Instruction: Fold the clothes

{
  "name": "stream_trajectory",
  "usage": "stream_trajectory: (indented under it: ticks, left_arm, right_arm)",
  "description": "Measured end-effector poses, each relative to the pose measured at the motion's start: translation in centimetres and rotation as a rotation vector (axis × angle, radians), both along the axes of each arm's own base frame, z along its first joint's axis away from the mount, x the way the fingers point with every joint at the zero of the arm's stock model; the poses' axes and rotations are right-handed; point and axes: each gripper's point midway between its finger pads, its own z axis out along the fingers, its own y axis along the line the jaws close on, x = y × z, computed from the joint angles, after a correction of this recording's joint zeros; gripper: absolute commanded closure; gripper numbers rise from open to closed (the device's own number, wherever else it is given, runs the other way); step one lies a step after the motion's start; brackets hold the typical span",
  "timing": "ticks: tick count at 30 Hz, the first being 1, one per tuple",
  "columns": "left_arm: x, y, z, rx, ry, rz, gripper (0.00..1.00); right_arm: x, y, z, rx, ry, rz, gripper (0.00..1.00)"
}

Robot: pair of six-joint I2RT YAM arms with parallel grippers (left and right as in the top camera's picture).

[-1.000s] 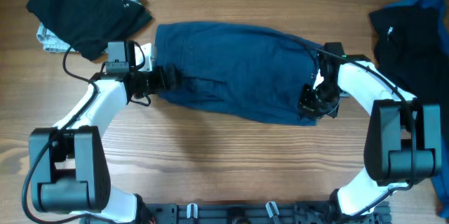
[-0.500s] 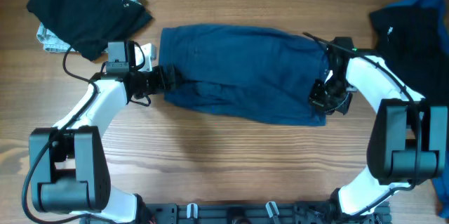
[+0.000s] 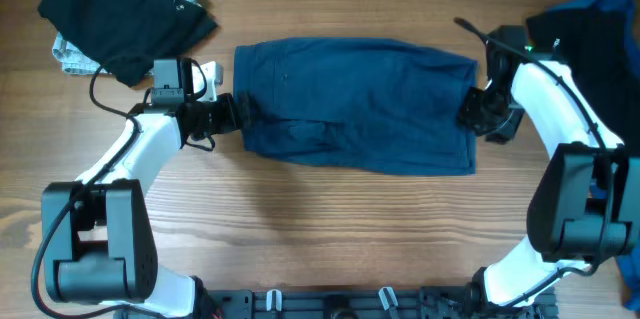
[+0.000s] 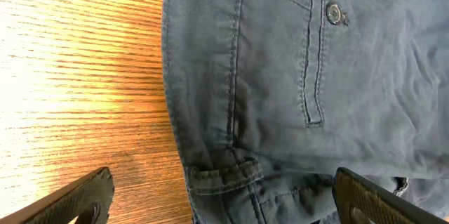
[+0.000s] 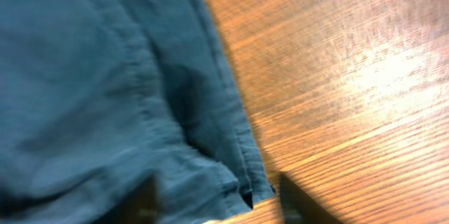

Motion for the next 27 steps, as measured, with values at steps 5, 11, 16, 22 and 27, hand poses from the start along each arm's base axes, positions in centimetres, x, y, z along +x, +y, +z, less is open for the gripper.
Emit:
stream_trajectory:
  ticks: [5, 11, 16, 22, 27]
  left_arm:
    - [0.2, 0.0, 0.1, 0.0, -0.01, 0.0, 0.0]
    - [0.4, 0.0, 0.2, -0.011, -0.008, 0.023, 0.0]
    - [0.5, 0.0, 0.2, -0.024, 0.002, 0.05, 0.0]
    - [0.5, 0.0, 0.2, -0.029, 0.005, 0.06, 0.0]
    - [0.5, 0.0, 0.2, -0.03, 0.006, 0.062, 0.0]
  right_arm:
    - [3.1, 0.1, 1.5, 0.015, -0.11, 0.046, 0.0]
    - [6.6, -0.4, 2.0, 0.131, -0.271, 0.1, 0.01]
    - [7.8, 0.3, 1.4, 0.219, -0.316, 0.149, 0.02]
    - [7.8, 0.9, -0.9, 0.26, -0.273, 0.167, 0.02]
    - [7.0, 0.8, -3.6, 0.263, -0.198, 0.158, 0.01]
